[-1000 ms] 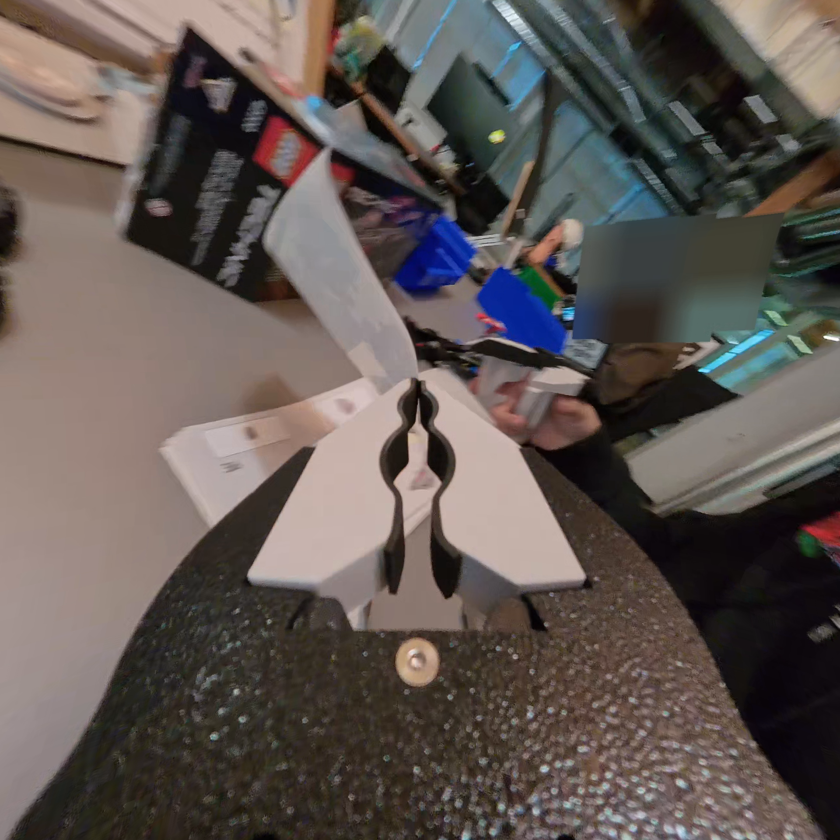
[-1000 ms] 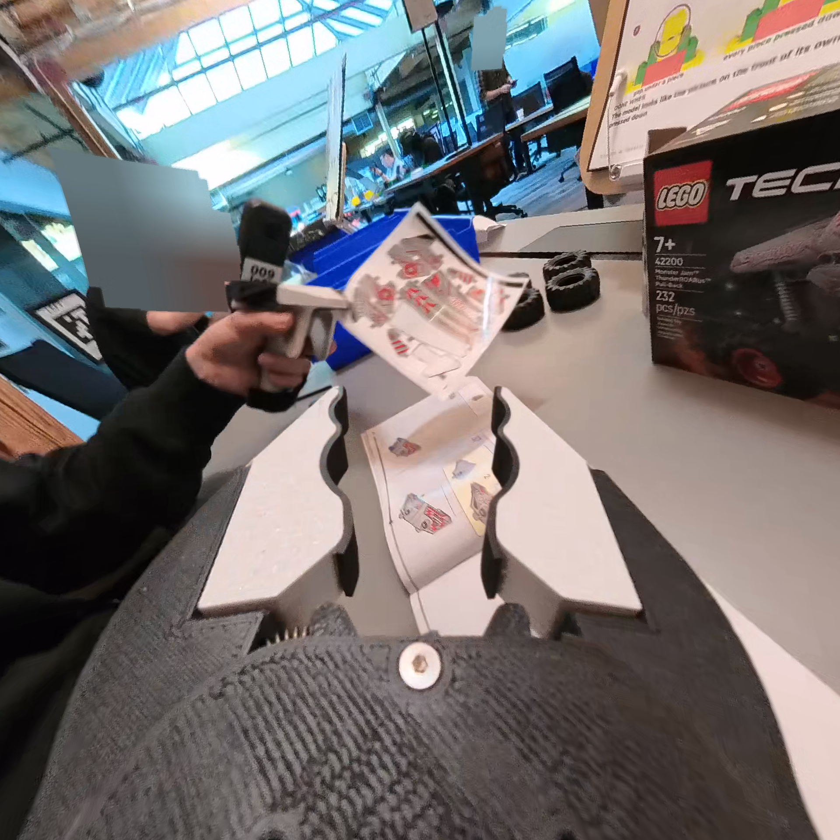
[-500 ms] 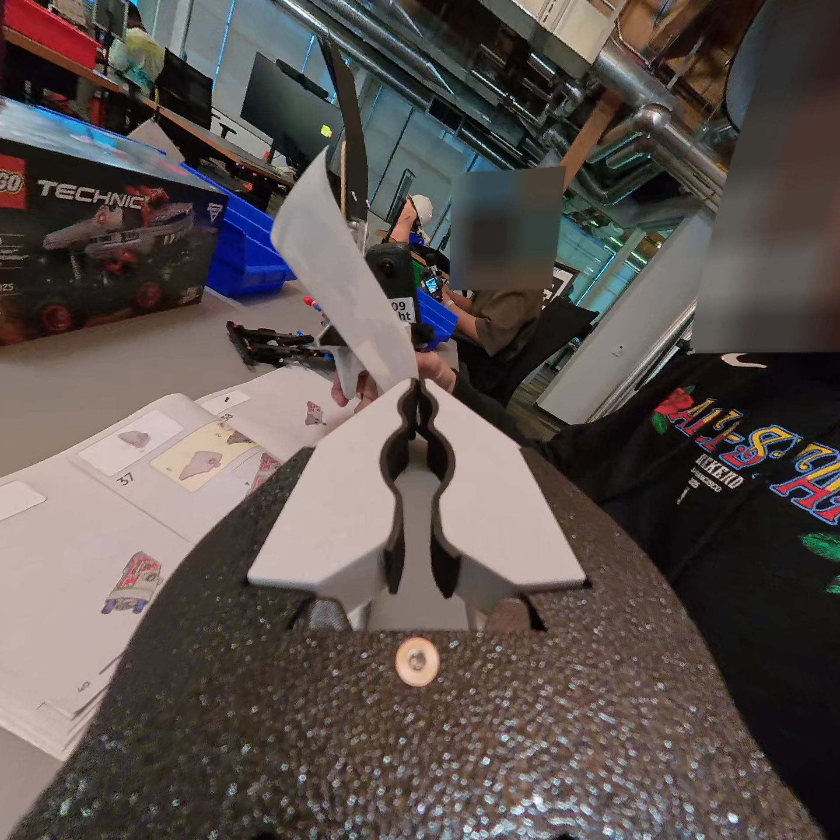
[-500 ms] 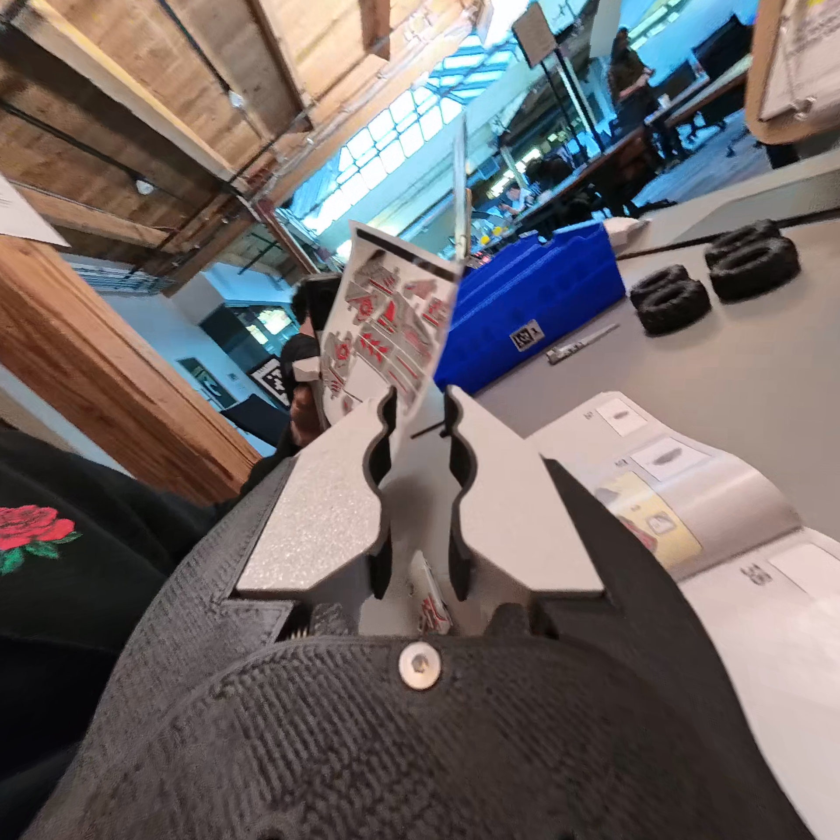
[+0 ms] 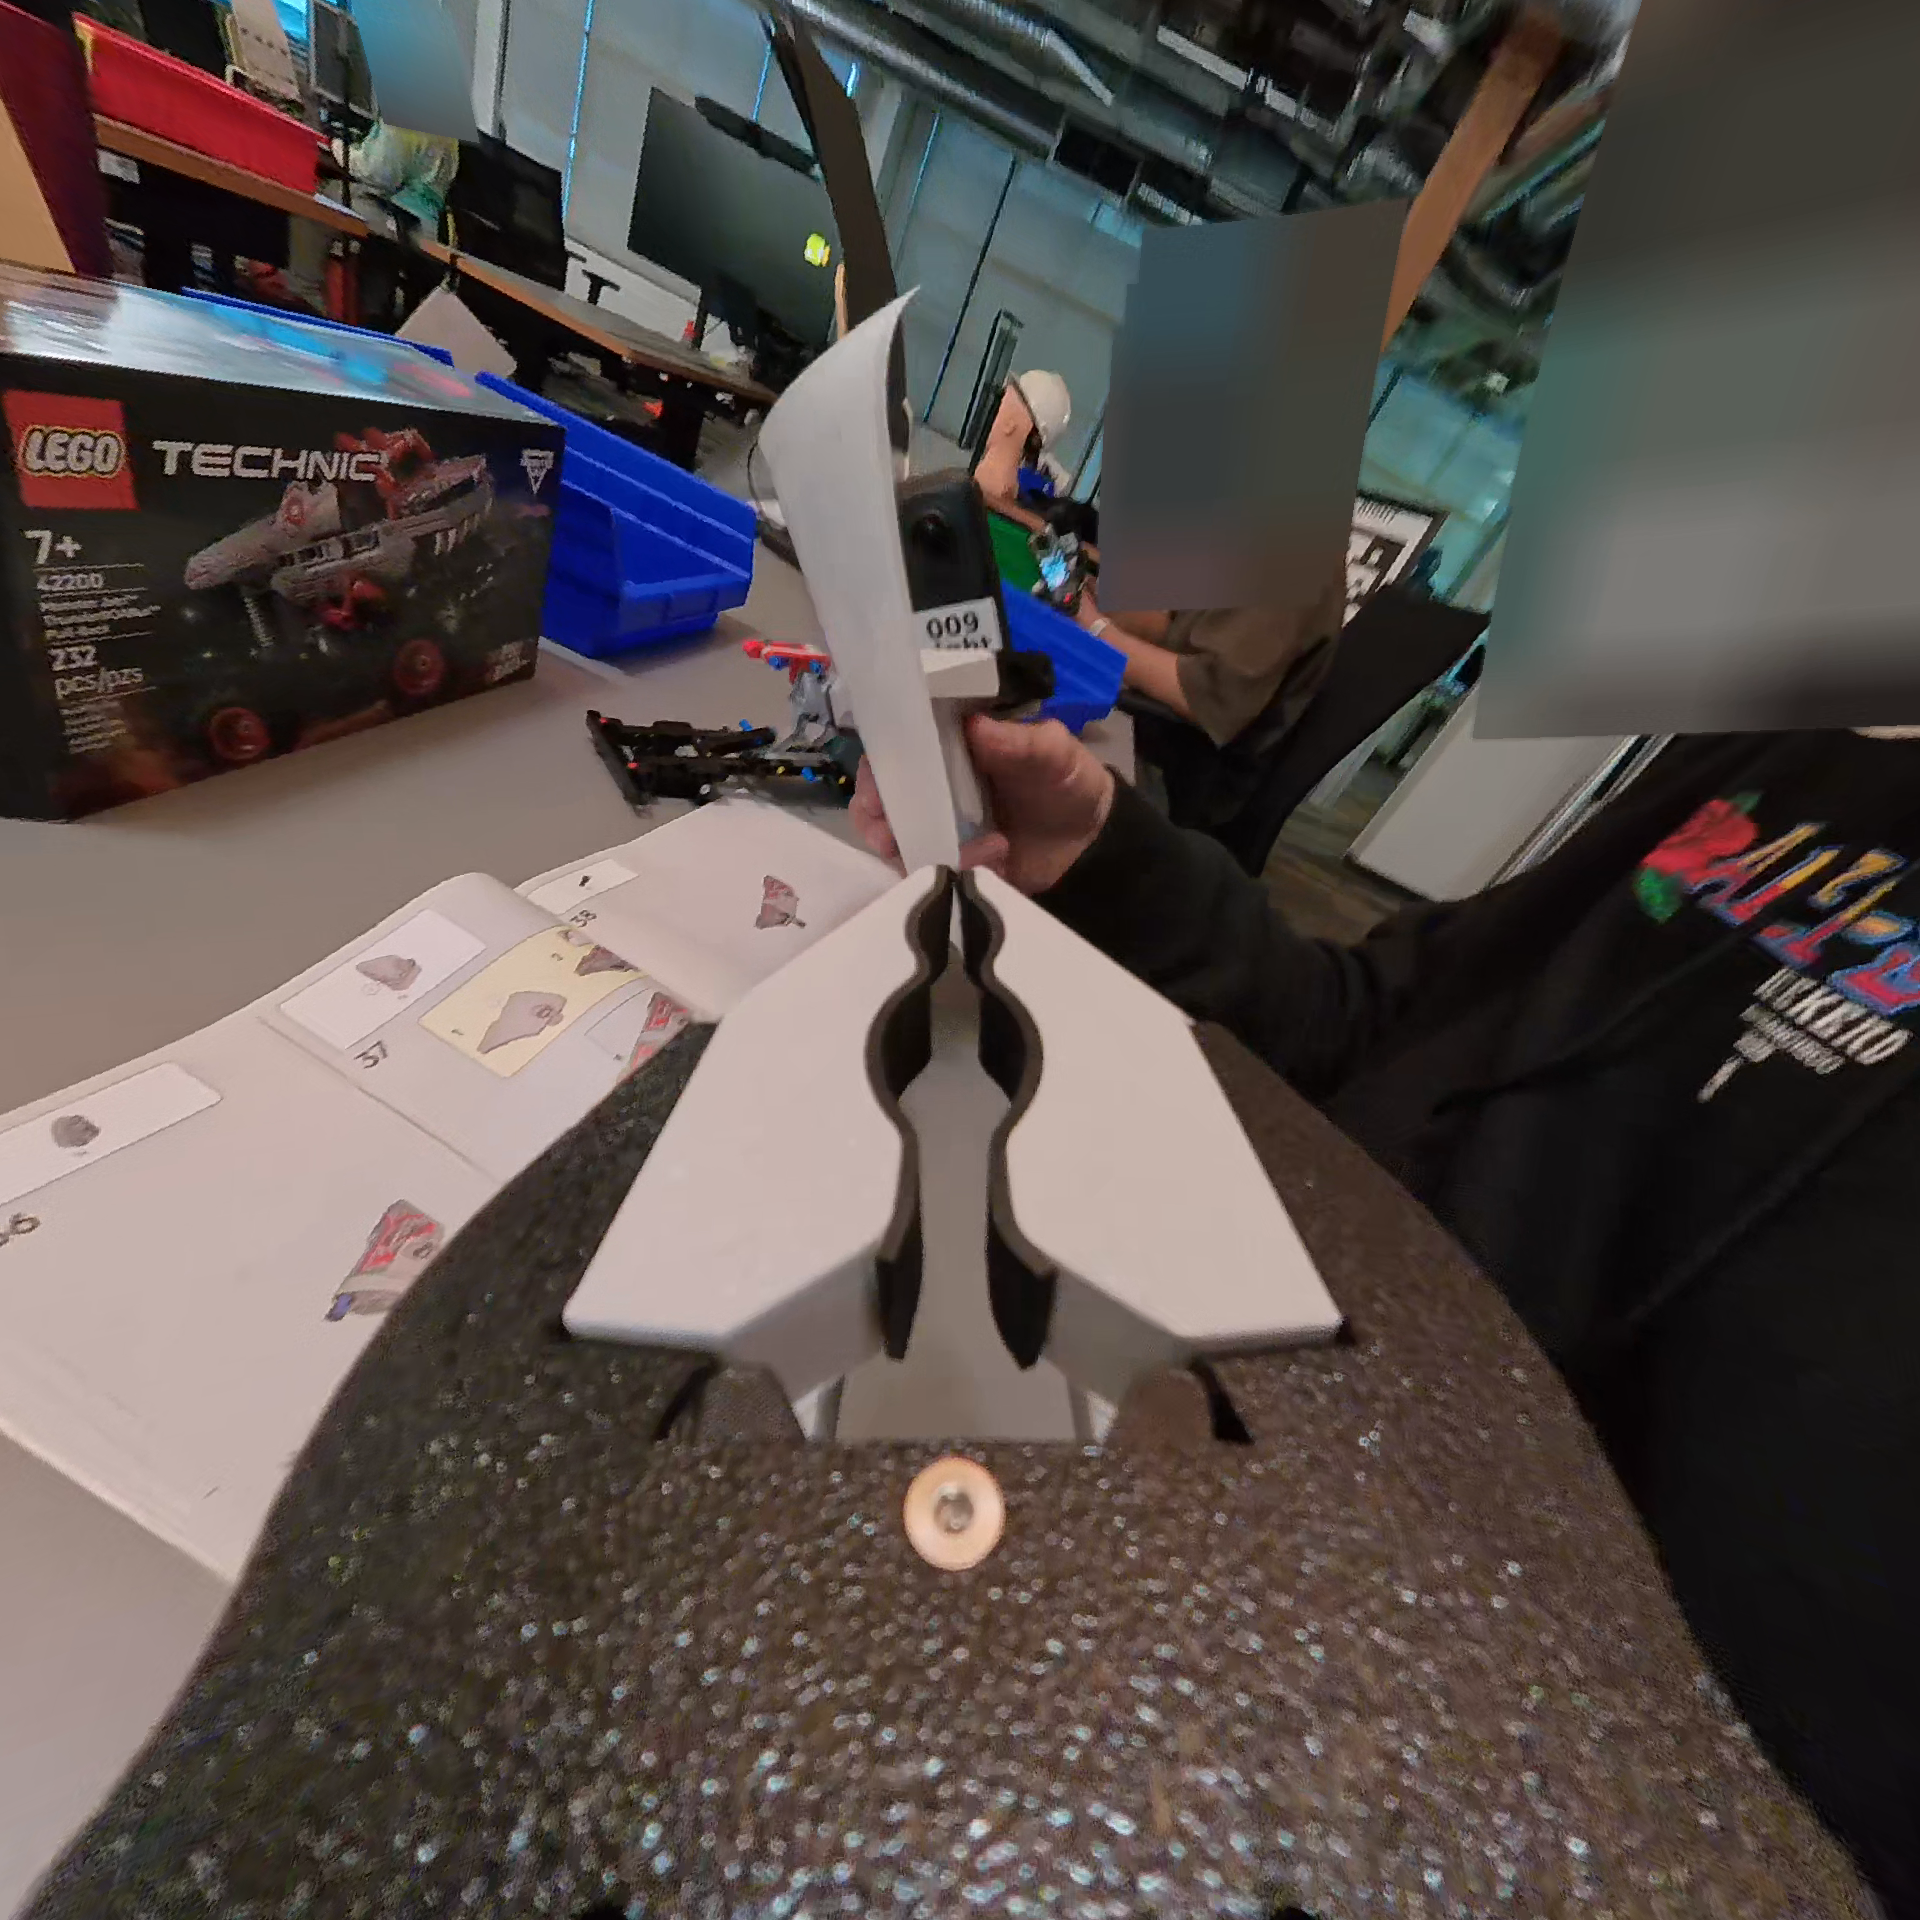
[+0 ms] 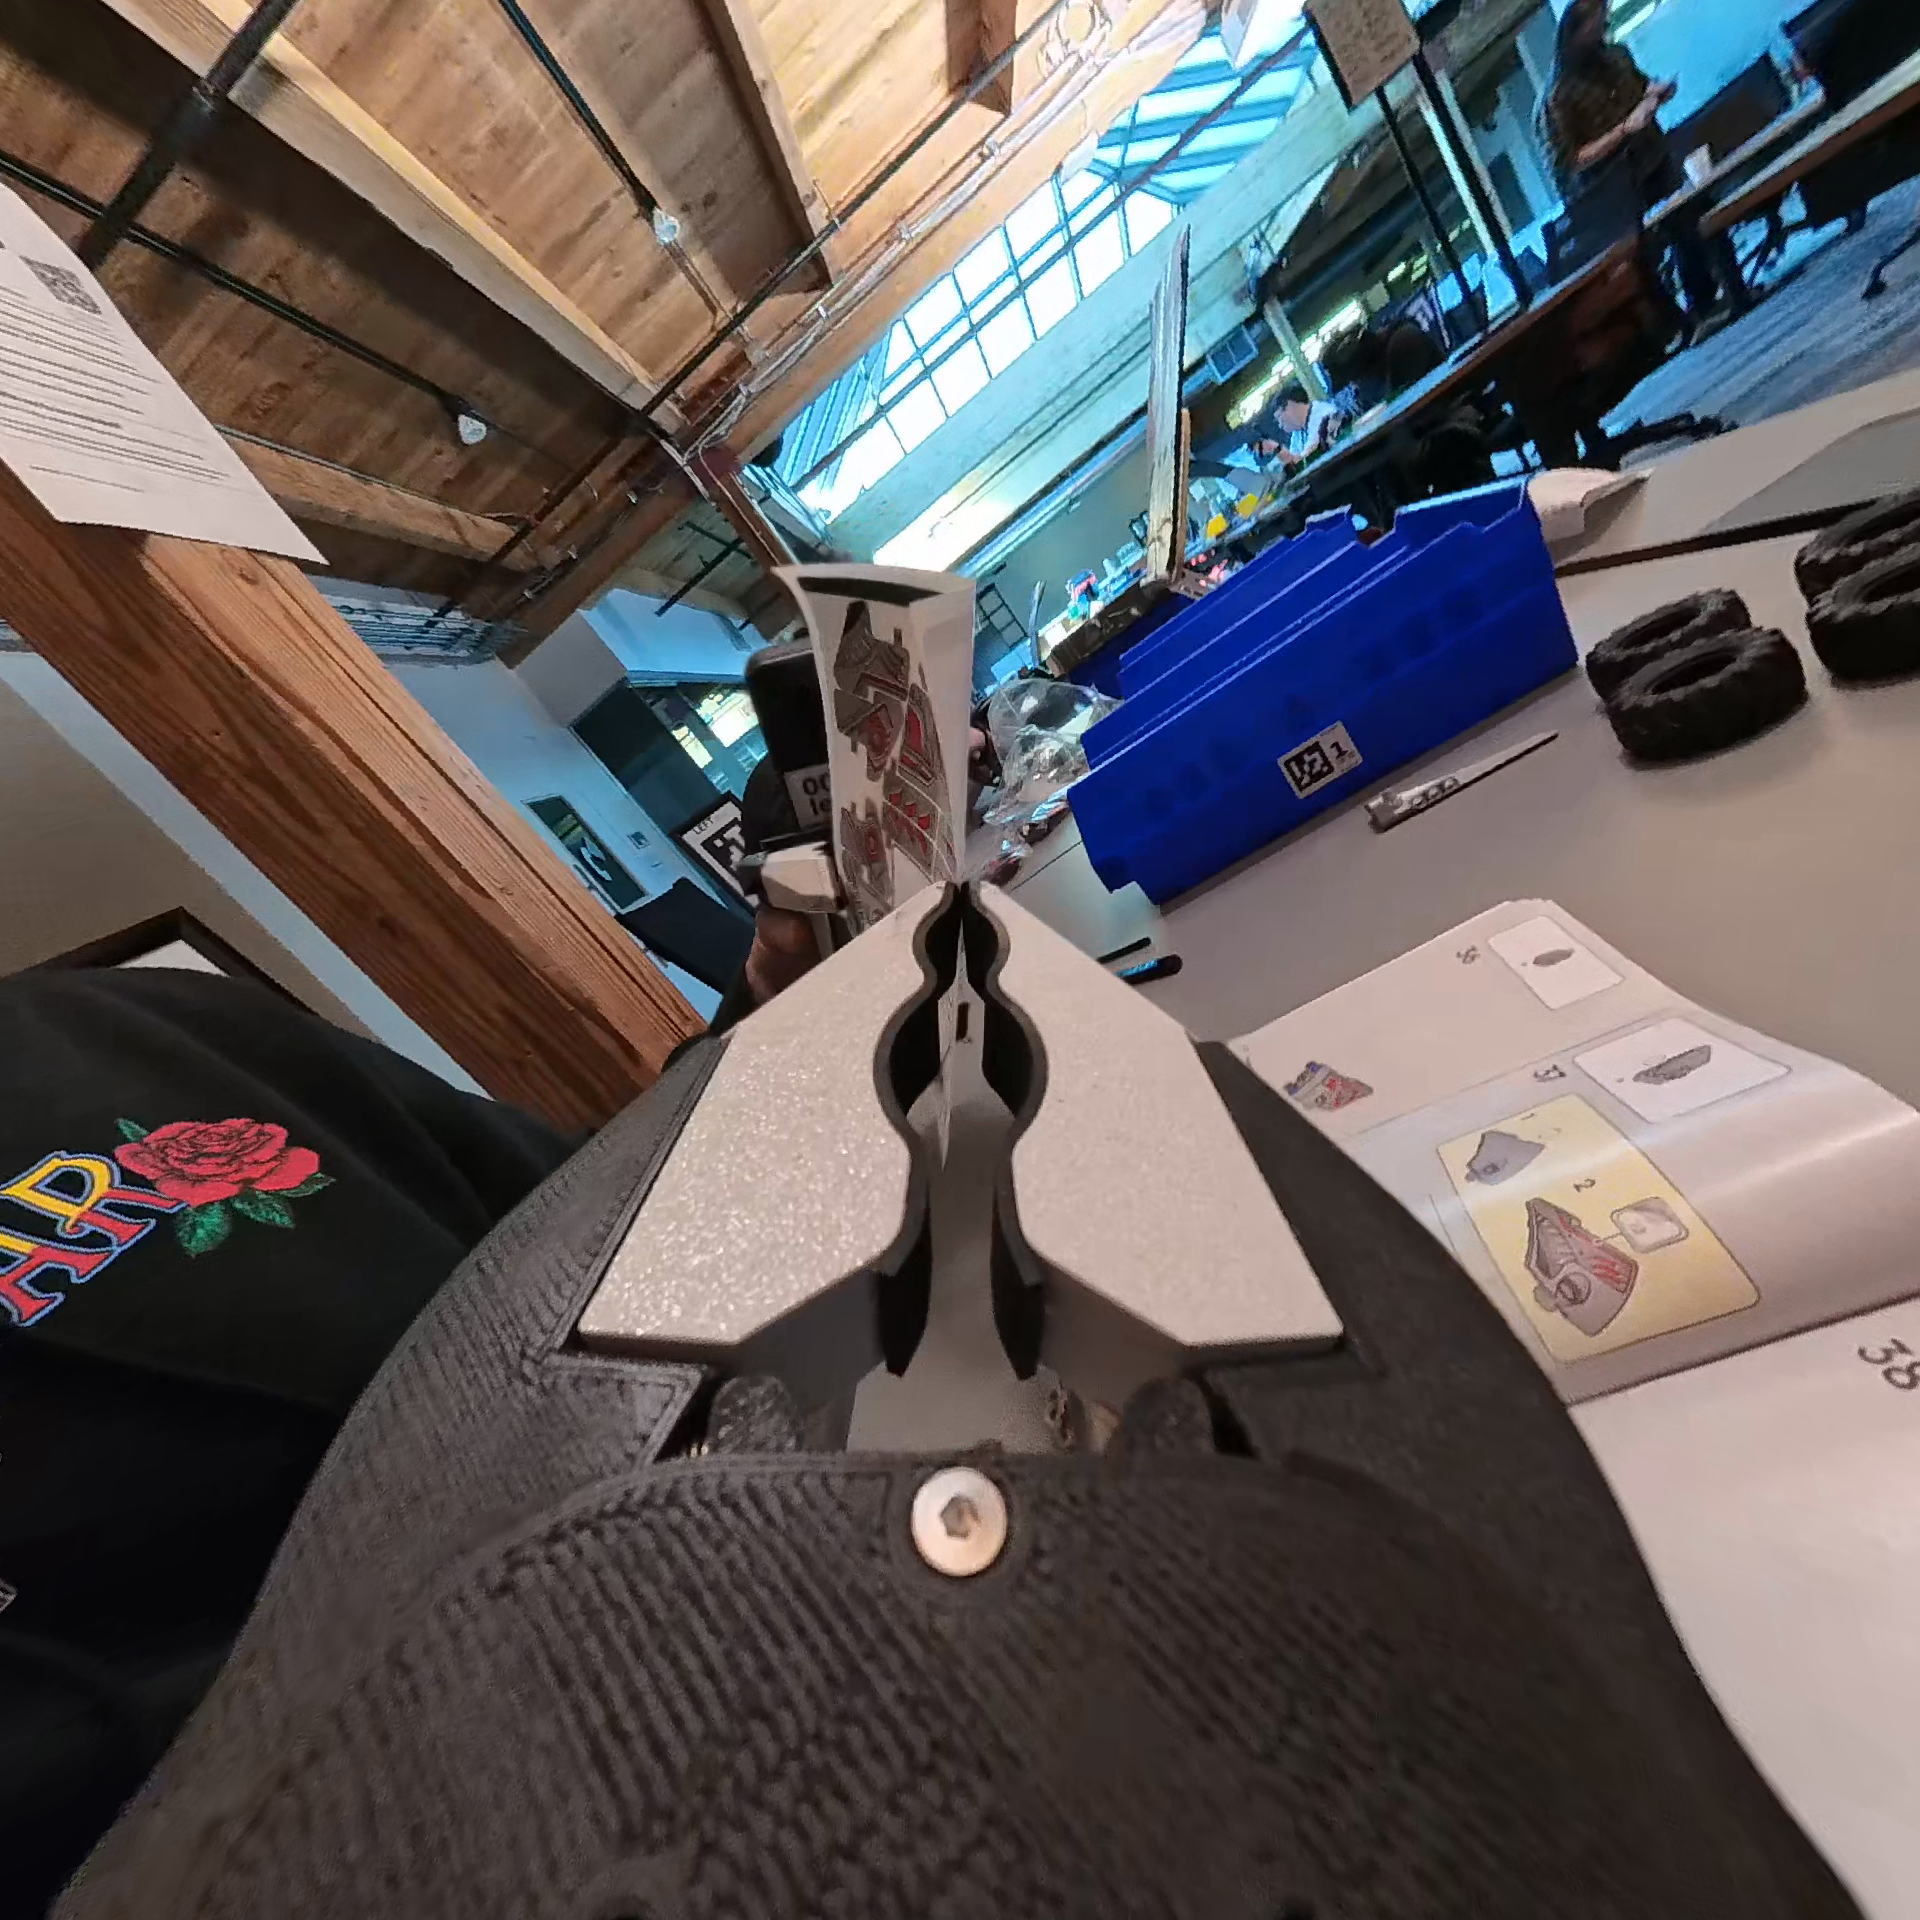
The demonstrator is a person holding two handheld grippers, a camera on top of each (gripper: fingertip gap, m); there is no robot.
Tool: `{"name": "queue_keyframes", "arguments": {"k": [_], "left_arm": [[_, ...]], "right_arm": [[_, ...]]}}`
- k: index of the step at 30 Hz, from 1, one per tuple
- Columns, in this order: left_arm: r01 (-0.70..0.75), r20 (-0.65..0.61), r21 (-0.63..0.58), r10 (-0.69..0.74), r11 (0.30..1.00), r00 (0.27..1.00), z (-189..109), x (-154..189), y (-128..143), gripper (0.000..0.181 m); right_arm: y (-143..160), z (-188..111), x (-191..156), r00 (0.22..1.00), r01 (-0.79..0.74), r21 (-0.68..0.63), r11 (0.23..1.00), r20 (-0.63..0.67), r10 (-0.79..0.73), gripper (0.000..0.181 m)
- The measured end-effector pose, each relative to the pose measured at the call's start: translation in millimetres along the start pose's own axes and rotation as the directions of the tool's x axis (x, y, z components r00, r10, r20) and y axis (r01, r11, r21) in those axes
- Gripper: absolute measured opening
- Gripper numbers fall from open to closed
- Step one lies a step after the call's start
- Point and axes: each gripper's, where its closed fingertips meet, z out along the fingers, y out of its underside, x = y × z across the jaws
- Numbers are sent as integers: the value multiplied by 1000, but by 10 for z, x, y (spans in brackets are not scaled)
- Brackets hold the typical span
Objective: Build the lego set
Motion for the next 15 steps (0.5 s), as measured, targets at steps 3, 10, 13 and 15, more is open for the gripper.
{"name": "queue_keyframes", "arguments": {"k": [3, 10, 13, 15], "left_arm": [[-38, 62, -80, 43, 996, 997, -16, -56, 110, 15], [-140, 166, -138, 162, 981, 973, -125, -98, 46, 23], [-159, 215, -163, 193, 974, 958, -164, -136, -2, 23], [-169, 249, -195, 216, 966, 944, -181, -178, 0, 23]], "right_arm": [[59, -22, 42, 999, -42, -41, 998, -13, 41, 0], [100, -82, 62, 993, -119, -82, 990, -24, 117, 0], [96, -100, 79, 990, -143, -76, 987, -22, 142, 0], [97, -107, 88, 988, -153, -77, 985, -24, 151, 0]]}}
